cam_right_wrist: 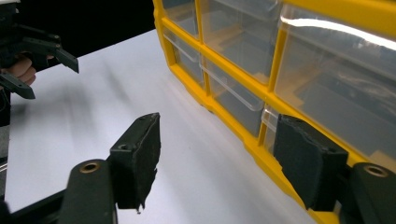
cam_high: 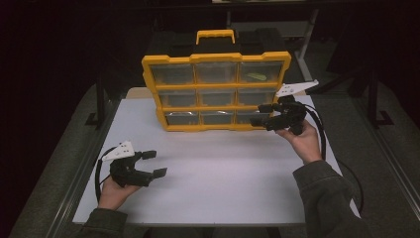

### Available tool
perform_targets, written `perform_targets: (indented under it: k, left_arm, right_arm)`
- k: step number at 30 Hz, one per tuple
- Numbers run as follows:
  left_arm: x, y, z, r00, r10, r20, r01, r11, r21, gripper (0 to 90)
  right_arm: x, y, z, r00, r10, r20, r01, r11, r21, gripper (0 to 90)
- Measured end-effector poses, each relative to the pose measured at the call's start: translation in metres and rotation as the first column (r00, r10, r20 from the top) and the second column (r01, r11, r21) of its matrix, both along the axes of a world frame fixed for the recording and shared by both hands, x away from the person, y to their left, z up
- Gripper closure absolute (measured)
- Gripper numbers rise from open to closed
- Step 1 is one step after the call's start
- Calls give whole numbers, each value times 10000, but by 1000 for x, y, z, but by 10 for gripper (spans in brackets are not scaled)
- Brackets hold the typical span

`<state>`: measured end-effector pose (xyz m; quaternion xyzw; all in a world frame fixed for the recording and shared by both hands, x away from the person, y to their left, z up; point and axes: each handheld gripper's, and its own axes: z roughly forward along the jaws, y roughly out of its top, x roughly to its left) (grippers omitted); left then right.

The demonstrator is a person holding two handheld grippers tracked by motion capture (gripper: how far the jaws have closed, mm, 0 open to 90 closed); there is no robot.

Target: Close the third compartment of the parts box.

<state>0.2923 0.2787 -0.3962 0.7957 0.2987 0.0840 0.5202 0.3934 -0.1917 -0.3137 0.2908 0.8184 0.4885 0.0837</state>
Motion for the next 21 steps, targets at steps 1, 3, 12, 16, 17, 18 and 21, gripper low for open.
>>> perform_targets:
  k: [1, 3, 12, 16, 17, 18, 21]
  left_arm:
    - [0, 0, 0, 10000, 0, -2, 0, 10000, 24, 182]
    - [0, 1, 0, 10000, 27, -44, -27, 10000, 42, 182]
    - [1, 3, -1, 10000, 33, -6, -33, 9999, 140, 181]
    - [2, 5, -1, 10000, -18, 65, 16, 9998, 198, 181]
    - [2, 5, -1, 10000, -17, 53, 16, 9998, 215, 180]
    - [2, 5, -1, 10000, -1, 39, 0, 9998, 217, 180]
    - [2, 5, -2, 10000, 14, 26, -14, 9997, 260, 181]
  right_arm:
    - [0, 0, -3, 10000, -42, -23, 42, 10000, 5, 290]
    - [-1, -1, -7, 10000, -75, -41, 75, 10000, 42, 273]
    - [-11, -5, -20, 9997, -261, 14, 261, 9997, 17, 216]
    - [-16, -7, -28, 9994, -351, 38, 350, 9994, 19, 195]
    - [-17, -8, -30, 9993, -376, 24, 376, 9993, 41, 192]
    - [-17, -8, -31, 9993, -376, 2, 376, 9993, 21, 190]
    - [-20, -10, -37, 9991, -427, -15, 427, 9991, -34, 177]
